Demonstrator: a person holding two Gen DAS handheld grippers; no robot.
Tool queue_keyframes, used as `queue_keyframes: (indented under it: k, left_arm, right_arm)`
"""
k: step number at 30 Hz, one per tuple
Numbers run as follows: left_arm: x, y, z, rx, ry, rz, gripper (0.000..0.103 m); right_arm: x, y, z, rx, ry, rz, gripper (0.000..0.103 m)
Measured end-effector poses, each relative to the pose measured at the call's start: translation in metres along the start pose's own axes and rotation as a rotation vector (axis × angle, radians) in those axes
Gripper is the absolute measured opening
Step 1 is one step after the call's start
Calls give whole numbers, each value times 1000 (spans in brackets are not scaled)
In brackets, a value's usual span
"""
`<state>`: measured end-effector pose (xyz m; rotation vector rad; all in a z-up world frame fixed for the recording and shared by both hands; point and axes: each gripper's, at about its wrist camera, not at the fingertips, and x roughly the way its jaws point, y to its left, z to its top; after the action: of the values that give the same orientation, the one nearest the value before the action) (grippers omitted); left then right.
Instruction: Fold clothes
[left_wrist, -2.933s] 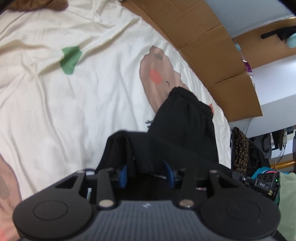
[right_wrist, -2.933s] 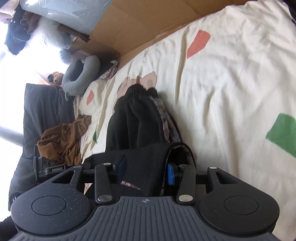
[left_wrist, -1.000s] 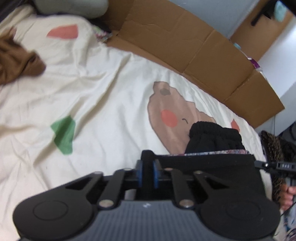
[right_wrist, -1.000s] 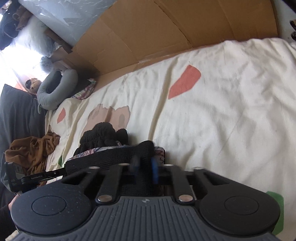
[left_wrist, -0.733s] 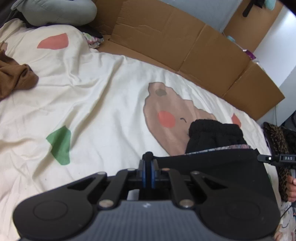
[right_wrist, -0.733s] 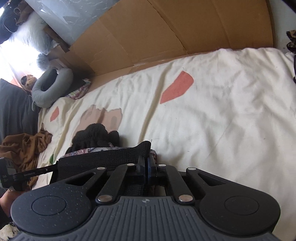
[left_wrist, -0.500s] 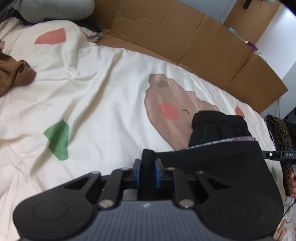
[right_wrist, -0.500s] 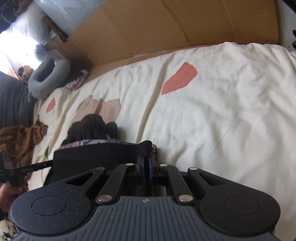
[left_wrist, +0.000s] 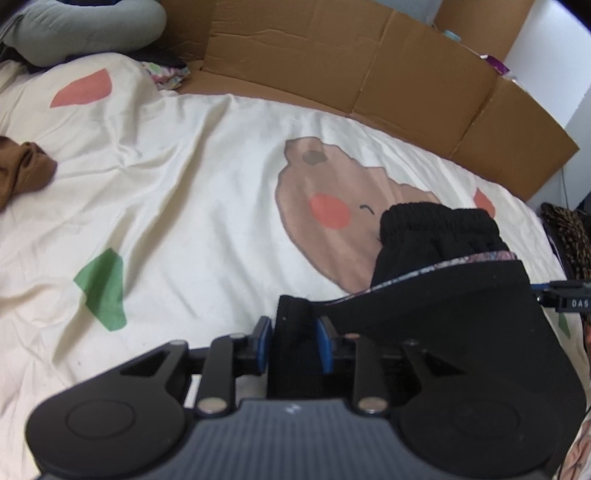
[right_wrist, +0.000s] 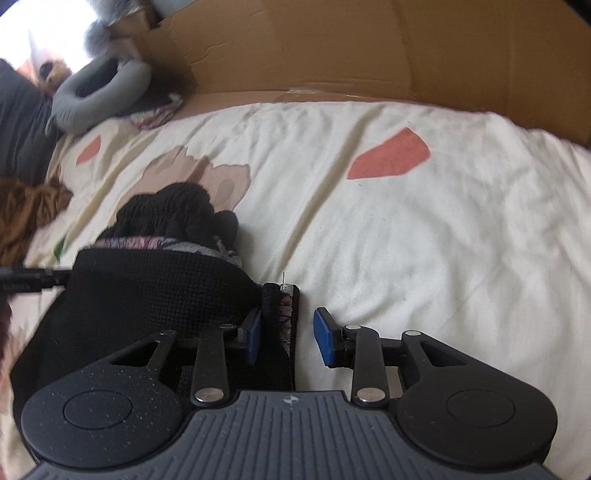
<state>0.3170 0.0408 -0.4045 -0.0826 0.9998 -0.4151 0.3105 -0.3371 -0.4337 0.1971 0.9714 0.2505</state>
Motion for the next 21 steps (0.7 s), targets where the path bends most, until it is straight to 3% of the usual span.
queue_keyframes:
  k: [4,7,9,10,11,15,21]
  left_arm:
    - [3,-3,2,-15,4,1,32]
    - [4,-7,2,-1,4,17,32]
    - [3,-7,1,-4,-3,18,26]
    - [1,-7,0,-6,-7,17,15]
    - [0,-7,0,-9,-4,15,11]
    - [-13,-13,2,15,-40,60,9]
    - [-44,-16,14,29,-134,64,8]
  right_arm:
    - [0,2,1,-11,3,9,14]
    - [-2,3,1,-12,-5,6,8]
    - [-5,3,1,-1,-18,-4,7]
    - [-7,2,1,5,-25,-11,7]
    - [-10,1,1,12,-34,-18,7]
    - [-26,-4,4,31,-76,-38,7]
    - [-49,-5,8,38,-131,-54,7]
